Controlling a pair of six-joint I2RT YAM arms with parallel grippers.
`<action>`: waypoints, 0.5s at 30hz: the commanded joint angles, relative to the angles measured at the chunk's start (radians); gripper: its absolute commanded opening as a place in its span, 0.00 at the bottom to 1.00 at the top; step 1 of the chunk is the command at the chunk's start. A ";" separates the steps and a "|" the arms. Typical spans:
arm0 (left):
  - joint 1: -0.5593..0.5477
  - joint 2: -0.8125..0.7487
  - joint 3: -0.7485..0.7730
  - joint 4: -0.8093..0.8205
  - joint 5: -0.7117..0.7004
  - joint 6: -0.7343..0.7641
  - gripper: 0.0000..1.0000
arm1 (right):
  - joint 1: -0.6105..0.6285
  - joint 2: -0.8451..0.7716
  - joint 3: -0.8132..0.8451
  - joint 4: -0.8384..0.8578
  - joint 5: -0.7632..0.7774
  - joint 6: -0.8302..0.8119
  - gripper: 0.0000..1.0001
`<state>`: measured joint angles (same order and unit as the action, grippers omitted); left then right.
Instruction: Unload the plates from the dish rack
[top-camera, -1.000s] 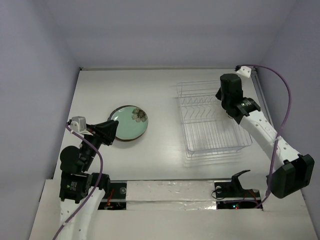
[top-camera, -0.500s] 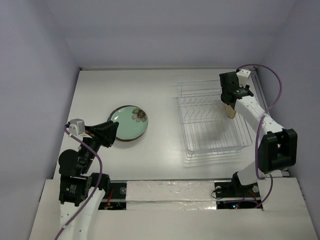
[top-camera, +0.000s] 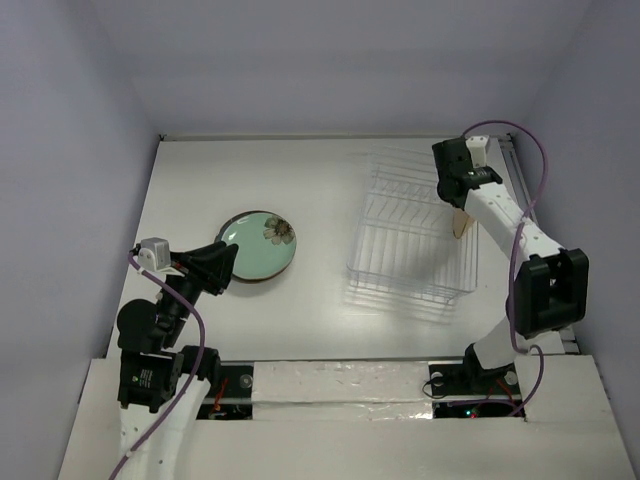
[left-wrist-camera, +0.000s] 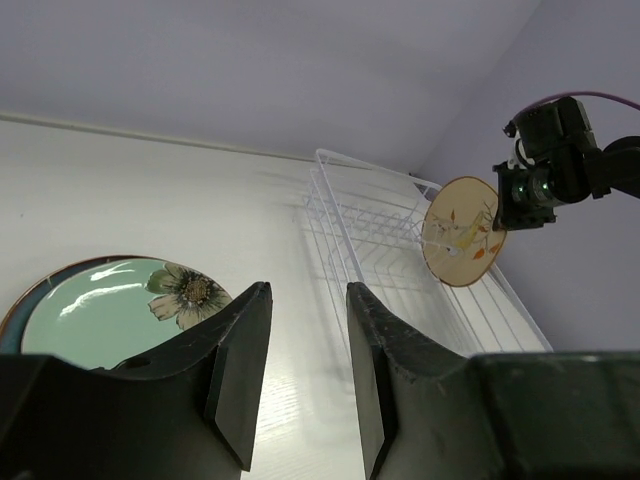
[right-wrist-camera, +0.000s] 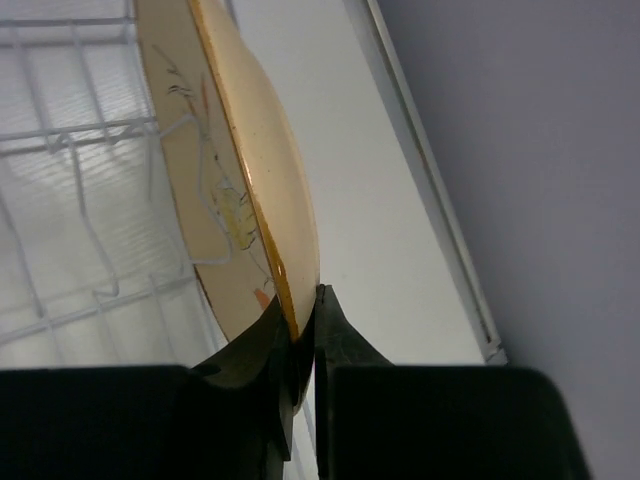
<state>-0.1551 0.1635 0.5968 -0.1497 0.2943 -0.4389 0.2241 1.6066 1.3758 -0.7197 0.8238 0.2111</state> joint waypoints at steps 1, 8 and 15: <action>0.012 -0.005 -0.005 0.061 0.020 0.012 0.33 | -0.011 -0.079 0.081 0.051 0.051 0.050 0.01; 0.022 0.005 -0.005 0.064 0.032 0.014 0.33 | -0.011 -0.177 0.160 0.055 0.037 -0.045 0.00; 0.022 0.007 -0.008 0.064 0.035 0.011 0.33 | -0.011 -0.243 0.200 0.081 -0.029 -0.082 0.00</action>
<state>-0.1417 0.1642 0.5968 -0.1471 0.3145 -0.4377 0.2108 1.4891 1.4288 -0.8291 0.7673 0.1184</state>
